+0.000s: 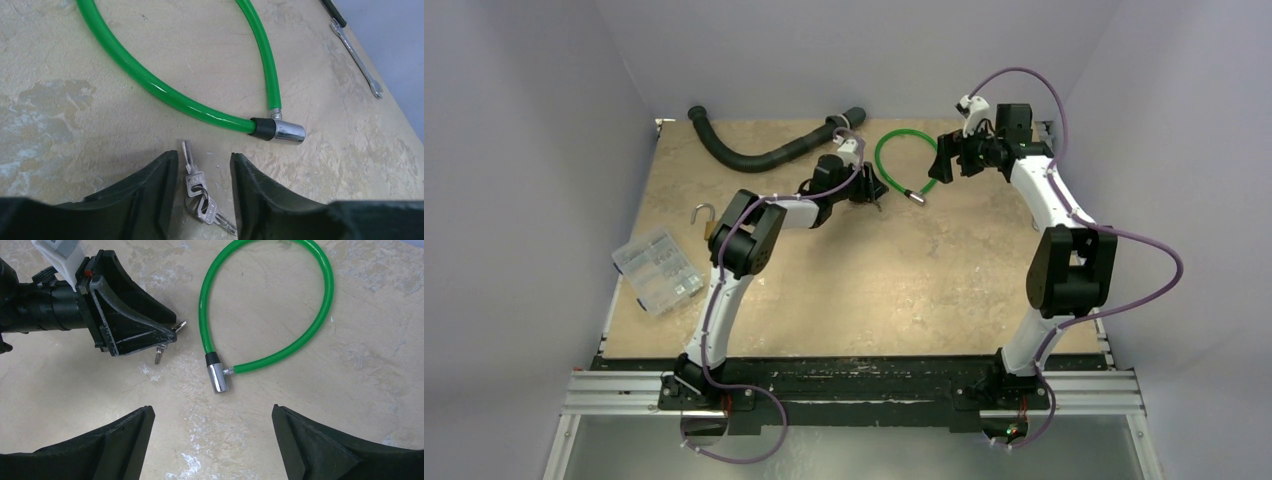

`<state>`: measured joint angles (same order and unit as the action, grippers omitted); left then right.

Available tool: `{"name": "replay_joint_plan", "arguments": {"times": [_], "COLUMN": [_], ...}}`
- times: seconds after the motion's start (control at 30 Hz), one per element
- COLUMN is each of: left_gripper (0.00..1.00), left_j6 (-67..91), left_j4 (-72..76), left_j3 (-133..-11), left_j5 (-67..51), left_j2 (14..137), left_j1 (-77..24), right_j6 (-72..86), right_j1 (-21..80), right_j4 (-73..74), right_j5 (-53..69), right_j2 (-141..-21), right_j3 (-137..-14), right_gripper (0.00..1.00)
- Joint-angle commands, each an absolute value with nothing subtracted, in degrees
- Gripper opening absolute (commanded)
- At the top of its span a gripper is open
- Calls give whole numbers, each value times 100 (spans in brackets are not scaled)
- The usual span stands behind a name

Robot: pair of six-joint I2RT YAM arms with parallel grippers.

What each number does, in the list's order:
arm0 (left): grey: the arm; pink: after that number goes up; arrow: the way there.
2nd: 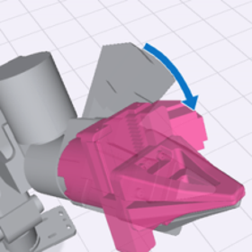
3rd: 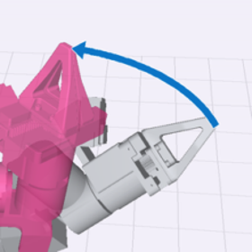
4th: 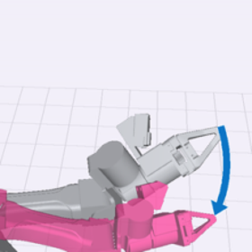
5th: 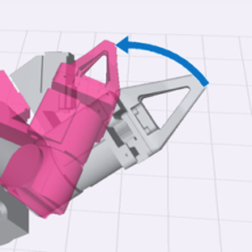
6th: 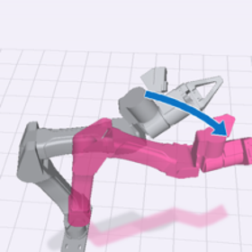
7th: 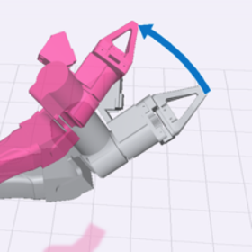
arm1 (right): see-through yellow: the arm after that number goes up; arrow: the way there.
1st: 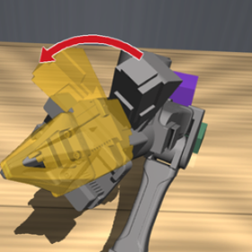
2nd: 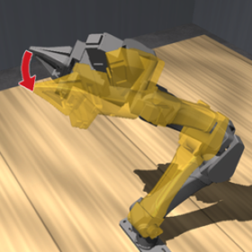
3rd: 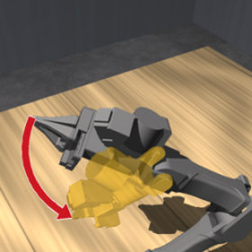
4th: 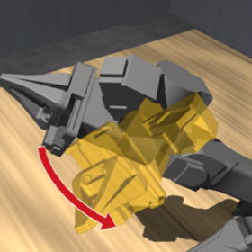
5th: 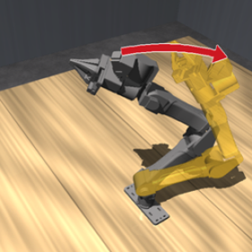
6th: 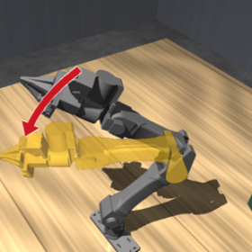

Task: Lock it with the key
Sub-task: Place the key at the center of the board.

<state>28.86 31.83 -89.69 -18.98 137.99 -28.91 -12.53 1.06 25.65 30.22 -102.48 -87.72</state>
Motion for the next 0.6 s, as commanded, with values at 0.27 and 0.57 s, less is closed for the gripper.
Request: {"name": "replay_joint_plan", "arguments": {"times": [0.27, 0.57], "left_gripper": [84, 100], "left_j6": [2072, 1595], "left_j4": [2697, 495], "left_j3": [-8615, -7689], "left_j5": [-1475, -1785], "left_j2": [12213, 10195], "left_j1": [-2827, -2078], "right_j6": [-1710, -2455], "right_j1": [70, 62], "right_j4": [3203, 3980], "right_j5": [3346, 2919], "right_j2": [-9796, -8813], "right_j3": [-9138, -8141], "right_gripper": [99, 99]}}
